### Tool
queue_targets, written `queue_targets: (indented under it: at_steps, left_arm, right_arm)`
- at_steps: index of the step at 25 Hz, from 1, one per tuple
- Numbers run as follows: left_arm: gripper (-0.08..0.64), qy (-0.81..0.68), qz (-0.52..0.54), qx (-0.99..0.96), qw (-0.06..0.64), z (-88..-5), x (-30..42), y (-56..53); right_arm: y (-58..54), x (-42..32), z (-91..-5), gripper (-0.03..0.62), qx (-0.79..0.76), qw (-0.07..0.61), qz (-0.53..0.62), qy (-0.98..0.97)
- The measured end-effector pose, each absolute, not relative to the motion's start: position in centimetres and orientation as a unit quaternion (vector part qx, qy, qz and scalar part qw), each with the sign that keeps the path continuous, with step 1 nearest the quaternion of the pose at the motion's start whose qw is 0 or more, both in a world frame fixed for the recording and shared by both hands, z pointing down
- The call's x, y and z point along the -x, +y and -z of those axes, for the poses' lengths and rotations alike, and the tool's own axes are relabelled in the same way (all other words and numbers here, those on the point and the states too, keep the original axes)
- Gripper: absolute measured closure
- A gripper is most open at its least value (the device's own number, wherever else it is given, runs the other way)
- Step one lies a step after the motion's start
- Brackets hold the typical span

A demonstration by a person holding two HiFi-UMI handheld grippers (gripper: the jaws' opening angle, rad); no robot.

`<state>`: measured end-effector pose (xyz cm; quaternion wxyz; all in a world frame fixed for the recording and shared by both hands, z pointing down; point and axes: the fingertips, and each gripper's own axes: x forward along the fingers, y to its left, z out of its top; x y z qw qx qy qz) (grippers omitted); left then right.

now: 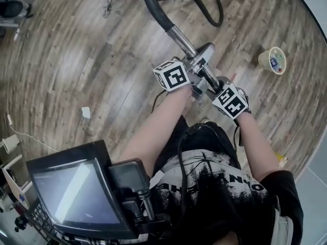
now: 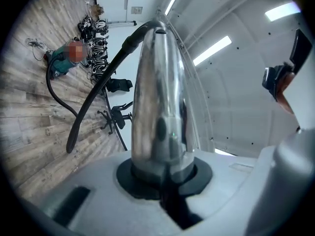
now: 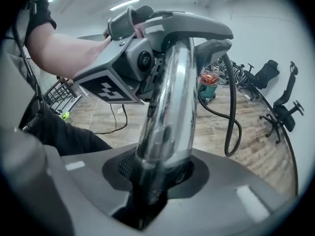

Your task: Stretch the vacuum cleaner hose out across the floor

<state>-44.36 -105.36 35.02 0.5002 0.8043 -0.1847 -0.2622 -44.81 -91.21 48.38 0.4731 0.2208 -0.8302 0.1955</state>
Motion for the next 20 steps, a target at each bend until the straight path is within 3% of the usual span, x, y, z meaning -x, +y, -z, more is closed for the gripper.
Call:
queue_targets:
  at_steps: [10, 20]
  left_arm:
    - [0.522, -0.161, 0.29, -0.818, 0.47, -27.2, 43.3, -104.6]
    - [0.518, -0.185, 0.272, -0.84, 0.432, -24.2, 37.6, -101.7]
  right_arm:
    - [-91.9, 43.3, -41.5, 0.474, -0.256, 0.452, -0.158, -0.84]
    - [-89.6, 37.9, -39.1, 0.468, -0.218, 0.429, -0.128, -0.867]
